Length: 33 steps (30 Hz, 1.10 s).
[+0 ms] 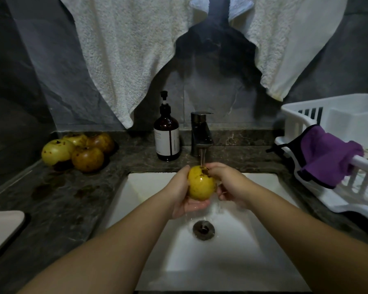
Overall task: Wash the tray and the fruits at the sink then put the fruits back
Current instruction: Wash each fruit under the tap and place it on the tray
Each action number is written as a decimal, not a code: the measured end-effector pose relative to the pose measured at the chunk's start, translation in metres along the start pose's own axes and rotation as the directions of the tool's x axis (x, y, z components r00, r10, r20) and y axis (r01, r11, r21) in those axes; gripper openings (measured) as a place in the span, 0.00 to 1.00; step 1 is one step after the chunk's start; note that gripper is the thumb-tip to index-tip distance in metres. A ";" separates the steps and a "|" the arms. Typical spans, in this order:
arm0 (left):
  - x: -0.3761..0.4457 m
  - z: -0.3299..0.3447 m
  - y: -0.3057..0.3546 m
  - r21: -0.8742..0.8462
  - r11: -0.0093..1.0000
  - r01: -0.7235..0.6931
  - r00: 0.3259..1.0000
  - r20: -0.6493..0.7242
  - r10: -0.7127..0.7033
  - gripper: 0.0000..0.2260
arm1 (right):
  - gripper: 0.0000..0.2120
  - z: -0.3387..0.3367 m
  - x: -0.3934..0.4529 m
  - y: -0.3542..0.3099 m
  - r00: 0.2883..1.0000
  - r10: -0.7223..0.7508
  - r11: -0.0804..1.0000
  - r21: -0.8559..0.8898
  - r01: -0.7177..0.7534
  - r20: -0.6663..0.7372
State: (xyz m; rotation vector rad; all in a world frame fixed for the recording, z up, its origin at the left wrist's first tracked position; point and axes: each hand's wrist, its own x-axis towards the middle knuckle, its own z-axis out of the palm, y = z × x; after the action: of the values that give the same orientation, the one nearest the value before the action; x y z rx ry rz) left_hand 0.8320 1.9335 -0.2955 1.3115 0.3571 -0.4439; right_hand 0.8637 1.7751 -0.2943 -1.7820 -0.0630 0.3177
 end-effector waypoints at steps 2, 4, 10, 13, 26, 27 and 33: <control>0.000 0.002 -0.002 0.008 1.000 -0.006 0.999 0.037 0.006 0.29 | 0.09 0.000 0.000 0.001 1.000 0.010 1.000 -0.010 -0.010 0.001; 0.000 0.003 -0.001 0.006 1.000 -0.022 1.000 0.019 0.022 0.28 | 0.08 0.002 0.001 -0.001 1.000 0.001 1.000 0.007 -0.001 -0.010; 0.002 0.004 -0.002 0.006 0.998 -0.064 0.998 0.009 0.064 0.26 | 0.08 0.008 0.001 -0.005 0.998 0.026 0.998 0.064 -0.022 -0.057; 0.004 0.003 -0.001 -0.022 0.997 -0.068 0.998 0.007 0.068 0.25 | 0.07 0.010 -0.003 -0.008 0.995 -0.052 0.997 -0.056 0.047 -0.091; 0.000 0.000 0.001 -0.037 0.997 -0.074 0.997 -0.005 0.074 0.25 | 0.13 -0.005 -0.013 -0.006 0.874 -0.484 0.682 -0.611 0.402 0.035; 0.002 -0.001 0.001 -0.036 0.997 -0.069 0.998 -0.010 0.069 0.25 | 0.14 -0.004 -0.014 -0.006 0.890 -0.452 0.678 -0.626 0.386 0.060; -0.002 0.006 -0.001 0.033 0.996 -0.088 0.996 0.005 0.088 0.25 | 0.13 -0.004 -0.013 -0.006 0.938 -0.341 0.695 -0.656 0.294 0.059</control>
State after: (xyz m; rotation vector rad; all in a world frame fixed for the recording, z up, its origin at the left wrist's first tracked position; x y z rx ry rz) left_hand 0.8298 1.9275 -0.2934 1.3536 0.2887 -0.3790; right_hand 0.8533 1.7700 -0.2850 -2.4380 -0.4896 -0.0390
